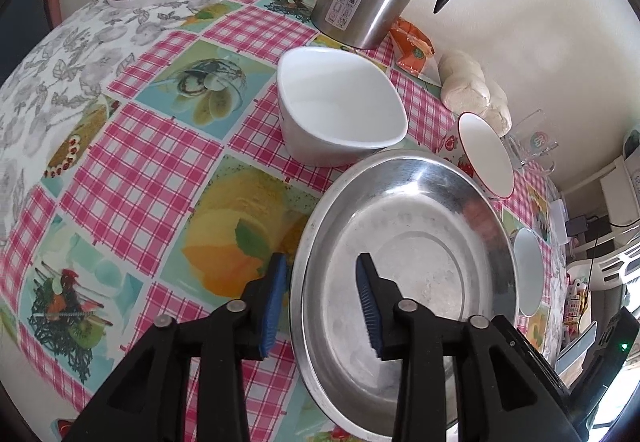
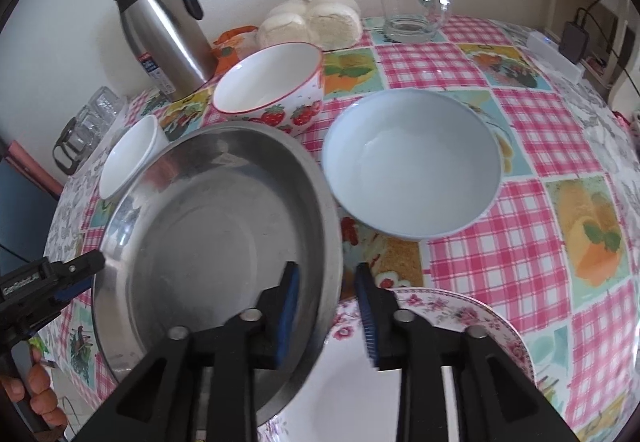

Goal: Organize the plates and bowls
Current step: 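Carry the steel basin aside, lower it and open both tools, then move both tools toward the pink floral-rimmed plate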

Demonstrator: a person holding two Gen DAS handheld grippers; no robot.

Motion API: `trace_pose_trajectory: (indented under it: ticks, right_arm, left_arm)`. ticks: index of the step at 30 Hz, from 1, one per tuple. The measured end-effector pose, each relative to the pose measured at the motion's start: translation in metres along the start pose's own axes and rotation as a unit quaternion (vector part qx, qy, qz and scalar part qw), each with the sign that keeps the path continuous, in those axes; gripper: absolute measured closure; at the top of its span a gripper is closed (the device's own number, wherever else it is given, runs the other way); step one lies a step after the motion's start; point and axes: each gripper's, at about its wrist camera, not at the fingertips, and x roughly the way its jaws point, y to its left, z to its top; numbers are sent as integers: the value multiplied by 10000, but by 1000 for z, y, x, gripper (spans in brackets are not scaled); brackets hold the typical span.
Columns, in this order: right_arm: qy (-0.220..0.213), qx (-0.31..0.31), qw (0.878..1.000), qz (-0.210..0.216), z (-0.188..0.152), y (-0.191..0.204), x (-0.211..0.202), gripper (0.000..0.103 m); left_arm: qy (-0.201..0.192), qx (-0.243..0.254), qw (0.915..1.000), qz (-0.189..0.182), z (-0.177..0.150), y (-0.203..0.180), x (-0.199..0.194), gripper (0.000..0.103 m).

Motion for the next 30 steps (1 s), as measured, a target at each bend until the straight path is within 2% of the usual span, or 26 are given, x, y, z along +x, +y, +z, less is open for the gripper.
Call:
trace_pose_trajectory:
  ticks: [2, 4, 6, 12, 14, 15, 16, 18, 20, 23, 25, 30]
  right_arm:
    - [0, 35, 10000, 20, 0, -2, -3, 66]
    - [-21, 47, 10000, 4, 1, -3, -6, 60]
    - [-68, 79, 9999, -46, 1, -3, -9, 37]
    - [-123, -18, 9999, -78, 1, 2, -10, 21]
    - [-90, -99, 9999, -89, 0, 4, -8, 18]
    - [-81, -152, 9998, -98, 0, 5, -8, 16]
    - [-82, -198, 9997, -111, 0, 7, -8, 13]
    - [-112, -274, 9995, -139, -1, 9, -8, 4]
    - [-167, -359, 9991, -146, -3, 11, -10, 0]
    - [-204, -447, 9988, -87, -4, 13, -13, 0]
    - [-218, -484, 9986, -30, -6, 13, -14, 0]
    - [-279, -472, 9985, 43, -9, 11, -20, 0]
  left_arm:
    - [-47, 6, 9999, 112, 0, -1, -4, 58]
    - [-76, 38, 9996, 255, -1, -3, -7, 50]
    - [-65, 72, 9991, 401, -2, -3, -8, 43]
    - [164, 179, 9956, 903, -6, -3, -1, 42]
    - [239, 178, 9947, 982, -8, -3, 2, 41]
    - [281, 161, 9942, 1021, -9, -1, 3, 36]
    - [303, 149, 9939, 1049, -10, -1, 3, 24]
    - [280, 138, 9931, 1134, -13, 0, 3, 17]
    - [217, 164, 9924, 1197, -14, -1, 1, 17]
    - [80, 260, 9919, 1243, -16, -6, -3, 14]
    - [-25, 345, 9921, 1202, -18, -11, -5, 7]
    - [-422, 635, 9919, 1020, -25, -31, -18, 6]
